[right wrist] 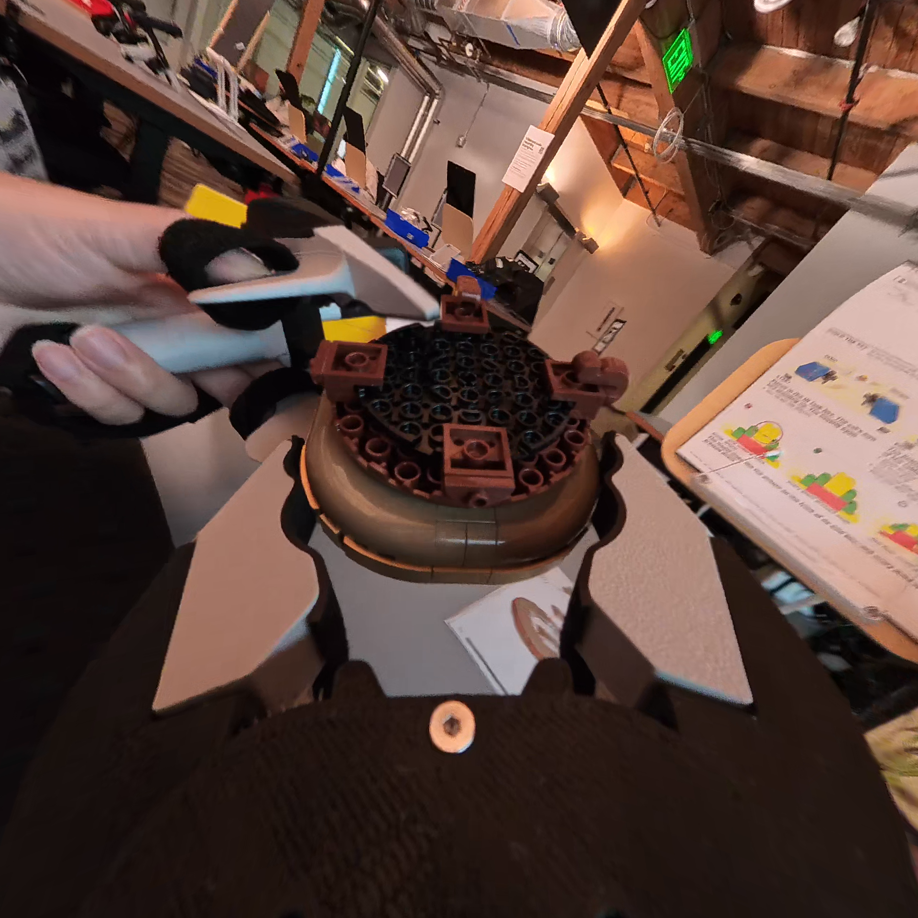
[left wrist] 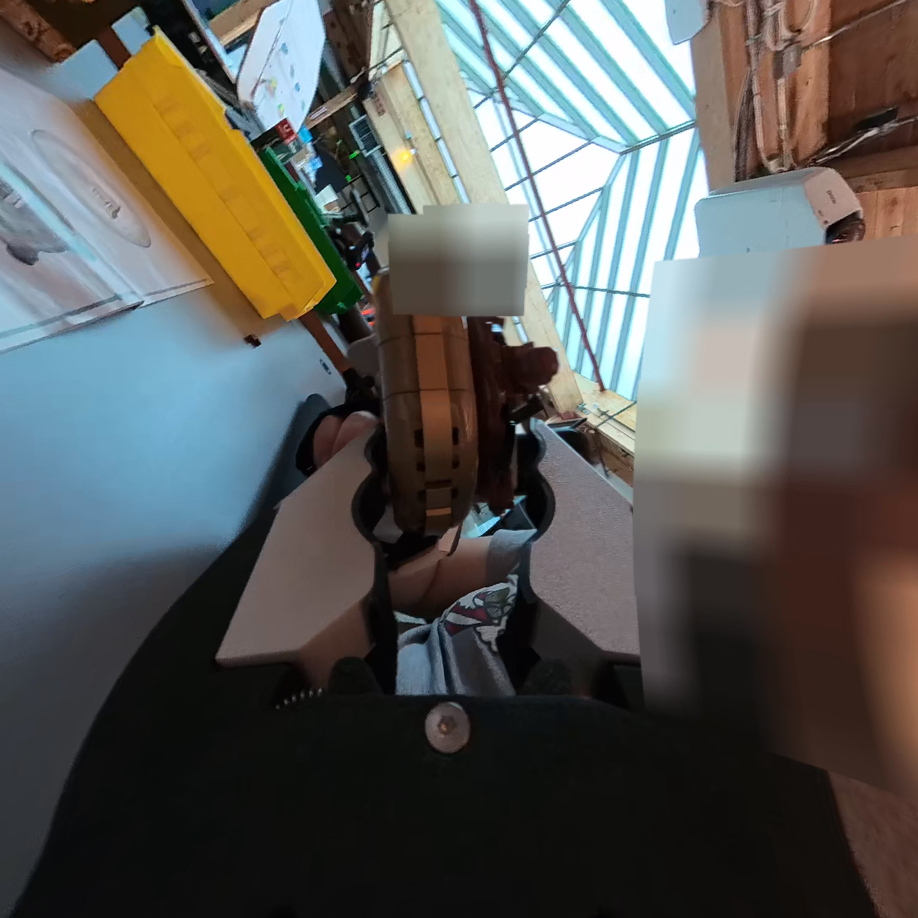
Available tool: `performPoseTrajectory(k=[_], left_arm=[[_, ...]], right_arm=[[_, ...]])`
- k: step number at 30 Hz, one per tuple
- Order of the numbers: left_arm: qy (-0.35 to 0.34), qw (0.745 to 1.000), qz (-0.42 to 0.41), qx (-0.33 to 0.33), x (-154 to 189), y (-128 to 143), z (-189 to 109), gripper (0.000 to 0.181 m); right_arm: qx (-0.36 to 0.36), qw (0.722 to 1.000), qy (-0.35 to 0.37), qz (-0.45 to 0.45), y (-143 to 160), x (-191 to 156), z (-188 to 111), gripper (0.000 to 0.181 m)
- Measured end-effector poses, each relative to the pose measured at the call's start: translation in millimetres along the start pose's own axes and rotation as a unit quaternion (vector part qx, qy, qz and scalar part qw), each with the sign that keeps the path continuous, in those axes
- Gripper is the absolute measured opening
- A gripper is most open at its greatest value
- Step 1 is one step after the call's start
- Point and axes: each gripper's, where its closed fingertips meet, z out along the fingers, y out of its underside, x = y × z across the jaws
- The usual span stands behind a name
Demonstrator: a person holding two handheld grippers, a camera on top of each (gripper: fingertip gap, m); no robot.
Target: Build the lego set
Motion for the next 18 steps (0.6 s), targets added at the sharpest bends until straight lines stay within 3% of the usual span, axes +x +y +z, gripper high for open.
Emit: performPoseTrajectory(k=[1,2,6,9,12,15,18], left_arm=[[0.013,1.0,0.0,0.005,4.2,-1.6,0.6,0.063],[0.024,1.0,-0.001,0.011,7.4,-3.4,1.0,0.072],[0.051,0.998,0.012,0.025,14.1,-7.5,0.1,0.071],[0.048,0.998,0.036,0.029,14.7,-8.0,-3.5,0.07],[-0.016,0.992,0.122,0.039,3.5,-10.5,-14.6,0.063],[-0.109,0.949,0.286,0.068,5.7,-19.7,-31.0,0.06],[-0.172,0.863,0.464,0.102,32.0,-27.1,-39.6,0.06]], right_arm=[[0.002,1.0,-0.011,0.023,0.8,-0.1,-0.1,0.115],[0.001,0.999,-0.018,0.044,2.8,0.9,0.0,0.115],[0.032,0.98,-0.07,0.183,-0.1,4.9,-2.9,0.115],[0.068,0.93,-0.13,0.336,-3.8,10.6,-6.1,0.115],[0.108,0.879,-0.166,0.434,-8.3,22.7,-11.8,0.115],[0.137,0.847,-0.195,0.475,-15.1,28.0,-17.9,0.115],[0.152,0.811,-0.234,0.514,-20.4,26.1,-20.6,0.115]])
